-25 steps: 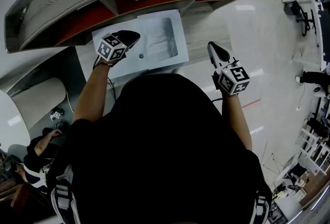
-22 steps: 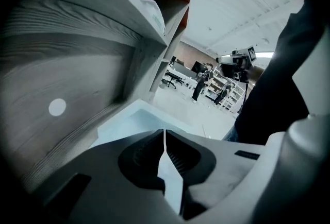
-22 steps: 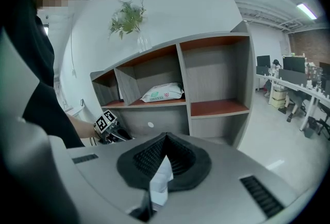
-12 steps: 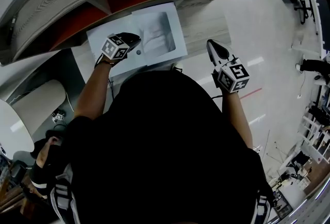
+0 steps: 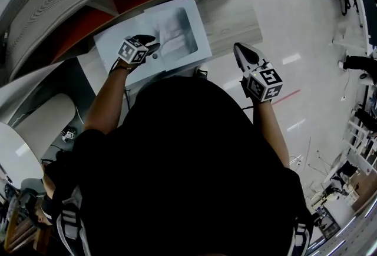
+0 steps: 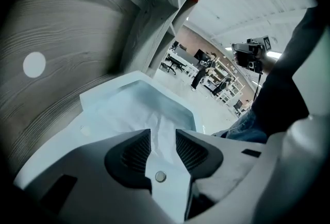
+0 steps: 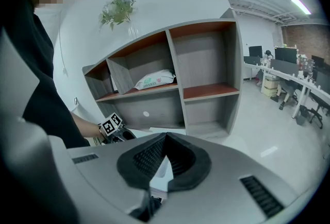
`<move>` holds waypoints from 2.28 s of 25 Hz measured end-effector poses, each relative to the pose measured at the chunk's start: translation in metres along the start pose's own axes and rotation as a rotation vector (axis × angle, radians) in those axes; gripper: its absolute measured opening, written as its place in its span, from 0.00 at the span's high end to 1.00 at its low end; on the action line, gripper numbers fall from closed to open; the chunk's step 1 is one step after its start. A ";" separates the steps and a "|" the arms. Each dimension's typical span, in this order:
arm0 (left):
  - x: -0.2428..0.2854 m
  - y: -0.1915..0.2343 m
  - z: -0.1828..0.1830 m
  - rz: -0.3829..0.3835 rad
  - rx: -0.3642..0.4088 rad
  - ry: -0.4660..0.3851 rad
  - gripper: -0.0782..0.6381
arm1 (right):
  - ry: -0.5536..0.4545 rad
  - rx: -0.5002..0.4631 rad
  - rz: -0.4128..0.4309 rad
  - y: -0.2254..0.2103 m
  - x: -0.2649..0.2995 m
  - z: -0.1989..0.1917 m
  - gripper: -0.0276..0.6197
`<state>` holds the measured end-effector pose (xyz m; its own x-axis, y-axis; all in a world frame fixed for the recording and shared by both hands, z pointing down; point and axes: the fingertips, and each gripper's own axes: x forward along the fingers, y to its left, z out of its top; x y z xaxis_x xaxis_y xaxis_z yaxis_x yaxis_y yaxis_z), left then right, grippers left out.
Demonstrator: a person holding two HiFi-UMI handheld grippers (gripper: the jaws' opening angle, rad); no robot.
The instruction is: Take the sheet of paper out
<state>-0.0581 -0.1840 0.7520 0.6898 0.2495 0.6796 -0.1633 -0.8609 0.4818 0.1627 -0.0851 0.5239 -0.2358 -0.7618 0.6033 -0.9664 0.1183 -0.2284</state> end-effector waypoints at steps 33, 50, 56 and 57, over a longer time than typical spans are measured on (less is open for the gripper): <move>0.076 0.046 -0.035 0.135 -0.105 0.198 0.66 | 0.078 0.084 -0.091 -0.025 -0.026 -0.047 0.94; 0.082 0.053 -0.030 0.218 -0.076 0.243 0.79 | 0.089 0.103 -0.083 -0.033 -0.026 -0.058 0.94; 0.082 0.052 -0.029 0.222 -0.060 0.254 0.85 | 0.090 0.106 -0.083 -0.032 -0.026 -0.060 0.94; 0.082 0.053 -0.029 0.223 -0.060 0.255 0.86 | 0.089 0.105 -0.083 -0.032 -0.026 -0.060 0.94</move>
<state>-0.0307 -0.1962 0.8490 0.4350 0.1670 0.8848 -0.3365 -0.8813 0.3318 0.1939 -0.0309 0.5612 -0.1682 -0.7061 0.6878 -0.9679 -0.0138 -0.2509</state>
